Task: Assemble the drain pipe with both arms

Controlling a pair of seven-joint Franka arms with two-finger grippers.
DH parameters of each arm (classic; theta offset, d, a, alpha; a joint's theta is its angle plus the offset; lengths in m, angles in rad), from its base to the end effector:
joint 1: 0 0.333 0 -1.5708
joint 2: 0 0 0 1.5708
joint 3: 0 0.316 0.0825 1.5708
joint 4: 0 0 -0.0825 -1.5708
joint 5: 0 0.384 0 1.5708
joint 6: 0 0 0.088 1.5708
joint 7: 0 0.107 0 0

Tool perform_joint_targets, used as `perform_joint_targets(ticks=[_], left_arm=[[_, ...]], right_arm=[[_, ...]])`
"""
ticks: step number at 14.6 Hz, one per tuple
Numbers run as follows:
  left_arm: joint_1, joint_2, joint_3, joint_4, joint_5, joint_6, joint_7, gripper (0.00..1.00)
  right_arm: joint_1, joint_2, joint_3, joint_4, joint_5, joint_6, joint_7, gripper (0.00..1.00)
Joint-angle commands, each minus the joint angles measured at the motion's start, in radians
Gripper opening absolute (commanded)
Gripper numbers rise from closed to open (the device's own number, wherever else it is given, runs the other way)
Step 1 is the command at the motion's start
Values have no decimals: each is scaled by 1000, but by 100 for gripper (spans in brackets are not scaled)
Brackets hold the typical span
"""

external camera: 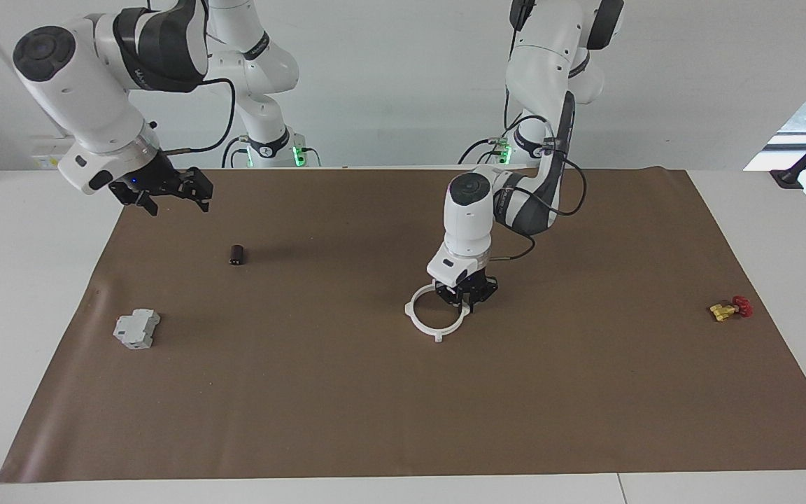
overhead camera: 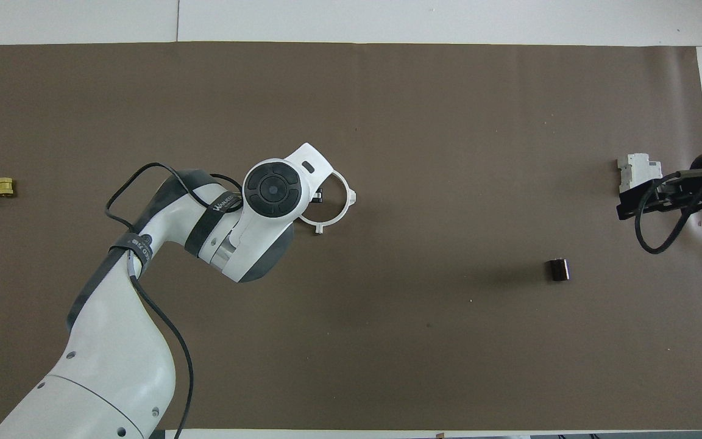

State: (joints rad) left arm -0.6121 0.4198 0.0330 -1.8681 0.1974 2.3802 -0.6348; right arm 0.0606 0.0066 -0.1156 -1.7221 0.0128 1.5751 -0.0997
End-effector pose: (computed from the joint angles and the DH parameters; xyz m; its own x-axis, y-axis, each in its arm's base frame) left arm 0.5405 -0.3527 0.2996 0.9830 -0.0901 0.1598 -0.0777 -0.9936 -0.0823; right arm 0.5466 -0.0286 0.5504 0.9875 0.0451 -0.1510 0.0415 -0.9988 -0.0271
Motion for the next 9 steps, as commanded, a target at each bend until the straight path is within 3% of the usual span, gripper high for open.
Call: perform_joint_targets(ticks=[1,6,7,9], left_arm=[[-14,-35,12,-59,28,30,-23,0],[-9,-35,10,-59,28,65,-26,0],[-9,-35,10,-57,28,68,-26,10],[-8,-35,10,-57,27,68,-25,62]], right_arm=[[10,-11,-7,-27,-17,23,-9,100],[10,-16,-7,-27,-17,45,-11,100],[10,-17,-7,-27,-17,45,-9,100],[1,-17,-7,-27,-16,45,-17,100]])
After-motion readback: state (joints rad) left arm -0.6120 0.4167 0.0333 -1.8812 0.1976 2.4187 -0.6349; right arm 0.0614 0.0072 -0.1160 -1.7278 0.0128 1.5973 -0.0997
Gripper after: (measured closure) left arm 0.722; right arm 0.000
